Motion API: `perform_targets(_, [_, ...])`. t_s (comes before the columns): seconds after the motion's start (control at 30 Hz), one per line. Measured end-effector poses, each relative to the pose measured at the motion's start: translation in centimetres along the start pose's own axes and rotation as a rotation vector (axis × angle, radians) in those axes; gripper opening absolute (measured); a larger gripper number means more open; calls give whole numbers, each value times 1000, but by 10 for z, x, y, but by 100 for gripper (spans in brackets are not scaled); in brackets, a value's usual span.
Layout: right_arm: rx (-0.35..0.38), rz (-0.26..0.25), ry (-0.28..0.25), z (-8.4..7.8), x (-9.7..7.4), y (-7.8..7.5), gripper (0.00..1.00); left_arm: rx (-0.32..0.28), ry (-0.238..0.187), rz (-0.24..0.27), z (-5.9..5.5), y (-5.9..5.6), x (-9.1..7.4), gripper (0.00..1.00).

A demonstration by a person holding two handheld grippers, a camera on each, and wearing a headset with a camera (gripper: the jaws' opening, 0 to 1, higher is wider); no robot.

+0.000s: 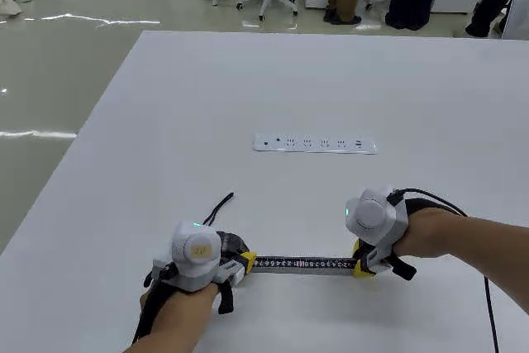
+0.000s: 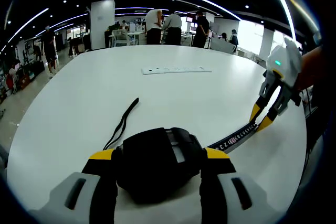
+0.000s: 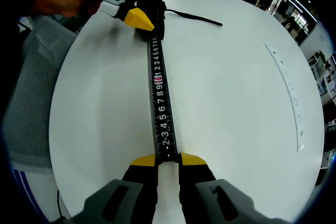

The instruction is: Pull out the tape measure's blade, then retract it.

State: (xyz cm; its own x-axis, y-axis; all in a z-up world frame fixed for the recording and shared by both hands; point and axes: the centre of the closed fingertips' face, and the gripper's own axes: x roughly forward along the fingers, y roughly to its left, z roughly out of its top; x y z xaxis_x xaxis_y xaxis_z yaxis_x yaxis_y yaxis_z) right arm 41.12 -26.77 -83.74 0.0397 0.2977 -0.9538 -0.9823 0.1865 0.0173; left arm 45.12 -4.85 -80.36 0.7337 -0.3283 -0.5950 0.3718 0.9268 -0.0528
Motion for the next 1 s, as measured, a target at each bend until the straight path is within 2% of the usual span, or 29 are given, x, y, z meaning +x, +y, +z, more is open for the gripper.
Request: perform_targets(1.0, [-21, 7, -26, 30, 9, 0, 14, -4, -1, -2, 1, 2, 1, 60])
